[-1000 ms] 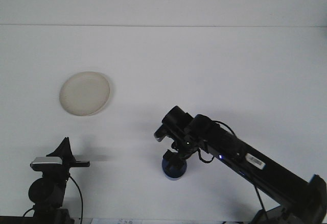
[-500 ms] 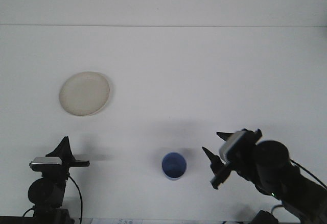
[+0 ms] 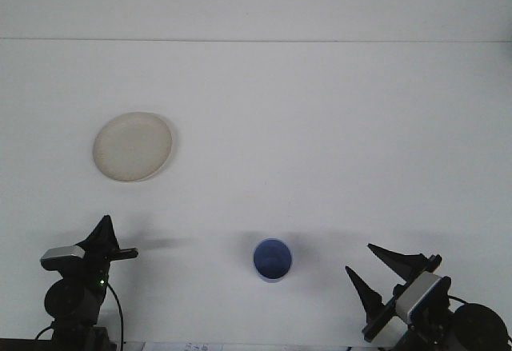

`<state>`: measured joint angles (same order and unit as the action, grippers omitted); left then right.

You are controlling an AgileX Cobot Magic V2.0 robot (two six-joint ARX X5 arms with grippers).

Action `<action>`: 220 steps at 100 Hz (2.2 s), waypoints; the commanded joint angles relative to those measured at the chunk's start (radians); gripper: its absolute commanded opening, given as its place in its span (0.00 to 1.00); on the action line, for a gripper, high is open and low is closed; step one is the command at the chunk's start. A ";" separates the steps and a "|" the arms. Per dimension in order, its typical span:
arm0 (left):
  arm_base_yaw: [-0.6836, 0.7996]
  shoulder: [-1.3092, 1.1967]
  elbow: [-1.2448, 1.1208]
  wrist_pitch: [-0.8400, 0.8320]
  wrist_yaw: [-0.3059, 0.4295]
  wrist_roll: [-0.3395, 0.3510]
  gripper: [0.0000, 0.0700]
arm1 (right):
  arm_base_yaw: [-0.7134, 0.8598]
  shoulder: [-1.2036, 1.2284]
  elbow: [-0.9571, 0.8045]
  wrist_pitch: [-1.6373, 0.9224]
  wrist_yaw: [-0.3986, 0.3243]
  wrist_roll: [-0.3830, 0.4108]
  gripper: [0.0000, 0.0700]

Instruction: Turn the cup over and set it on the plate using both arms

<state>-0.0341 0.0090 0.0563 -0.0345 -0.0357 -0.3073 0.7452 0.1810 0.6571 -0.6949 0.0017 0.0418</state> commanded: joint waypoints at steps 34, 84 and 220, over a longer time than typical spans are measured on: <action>-0.059 0.413 0.513 -0.245 0.459 -0.019 0.41 | 0.008 0.003 0.002 0.010 0.002 -0.006 0.58; -0.691 1.135 0.961 -0.494 0.398 0.071 0.56 | 0.008 0.003 0.002 0.006 0.003 -0.041 0.58; -0.807 1.566 1.415 -0.868 0.067 0.257 0.01 | 0.008 0.003 0.002 -0.013 0.003 -0.043 0.58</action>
<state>-0.8745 1.6081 1.4189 -0.8795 0.0517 -0.0959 0.7452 0.1810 0.6563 -0.7086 0.0029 0.0044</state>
